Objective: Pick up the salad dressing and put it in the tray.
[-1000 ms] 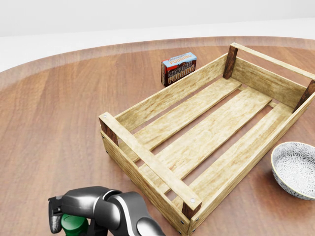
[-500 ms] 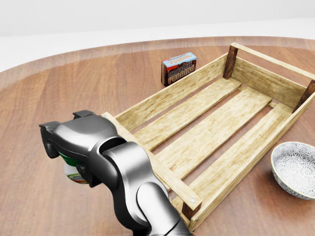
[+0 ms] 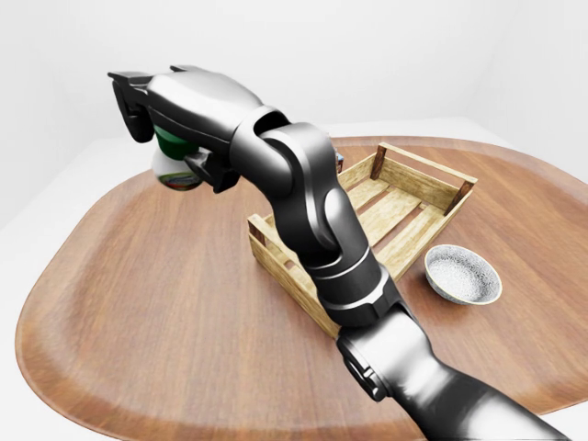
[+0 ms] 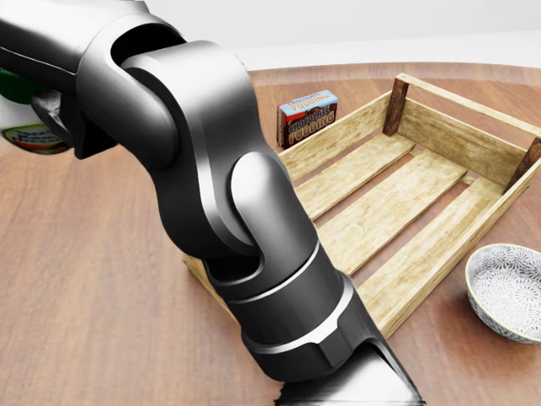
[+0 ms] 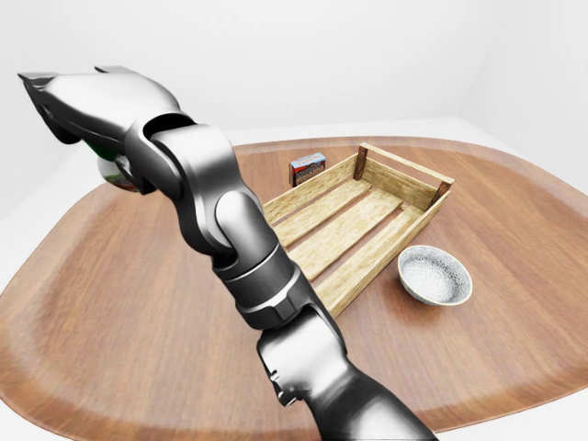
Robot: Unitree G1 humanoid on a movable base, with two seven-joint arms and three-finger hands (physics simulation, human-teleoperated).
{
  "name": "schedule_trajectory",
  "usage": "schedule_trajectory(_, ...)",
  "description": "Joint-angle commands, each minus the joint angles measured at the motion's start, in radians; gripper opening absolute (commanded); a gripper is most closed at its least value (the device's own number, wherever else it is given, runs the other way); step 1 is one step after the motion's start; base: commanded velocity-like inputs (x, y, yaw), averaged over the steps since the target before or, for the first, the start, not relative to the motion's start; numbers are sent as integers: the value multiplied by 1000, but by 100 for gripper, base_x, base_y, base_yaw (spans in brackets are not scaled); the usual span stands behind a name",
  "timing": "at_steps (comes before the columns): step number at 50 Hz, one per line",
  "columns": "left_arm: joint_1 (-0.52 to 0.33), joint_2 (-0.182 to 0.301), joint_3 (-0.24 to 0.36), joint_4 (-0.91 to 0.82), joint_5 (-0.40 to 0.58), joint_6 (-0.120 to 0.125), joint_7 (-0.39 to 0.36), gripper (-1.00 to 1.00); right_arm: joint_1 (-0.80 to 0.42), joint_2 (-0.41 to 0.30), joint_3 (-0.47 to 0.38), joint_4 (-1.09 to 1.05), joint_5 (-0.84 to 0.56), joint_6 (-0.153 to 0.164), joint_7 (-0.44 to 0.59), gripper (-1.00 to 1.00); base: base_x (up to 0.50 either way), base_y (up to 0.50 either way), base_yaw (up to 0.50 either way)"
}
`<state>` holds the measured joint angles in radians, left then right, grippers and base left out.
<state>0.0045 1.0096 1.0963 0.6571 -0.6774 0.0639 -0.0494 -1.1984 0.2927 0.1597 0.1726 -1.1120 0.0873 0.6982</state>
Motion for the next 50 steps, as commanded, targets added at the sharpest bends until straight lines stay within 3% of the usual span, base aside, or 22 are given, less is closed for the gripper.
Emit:
schedule_trajectory(1,-3,-2,-7,0,1,-2,0,100,-223,-160,-89,125,223,0,0,-100,0,0,0)
schedule_trajectory(6,-2,-3,-4,-6,1,2,3,100,-214,-257,-98,174,282,0,0,-100,0,0,0)
schedule_trajectory(17,-5,-4,-3,-11,6,4,2,100,-59,-439,-145,184,329,0,0,-100,0,0,0)
schedule_trajectory(30,-4,-6,-4,-16,6,6,4,100,88,-567,-196,229,403,0,0,-100,0,0,0)
schedule_trajectory(42,-12,-7,-15,-13,10,3,6,100,72,-673,-220,569,442,0,0,-100,0,0,0)
schedule_trajectory(50,-18,-10,-28,-16,15,-3,10,100,-55,-735,-234,966,479,0,0,-100,0,0,0)
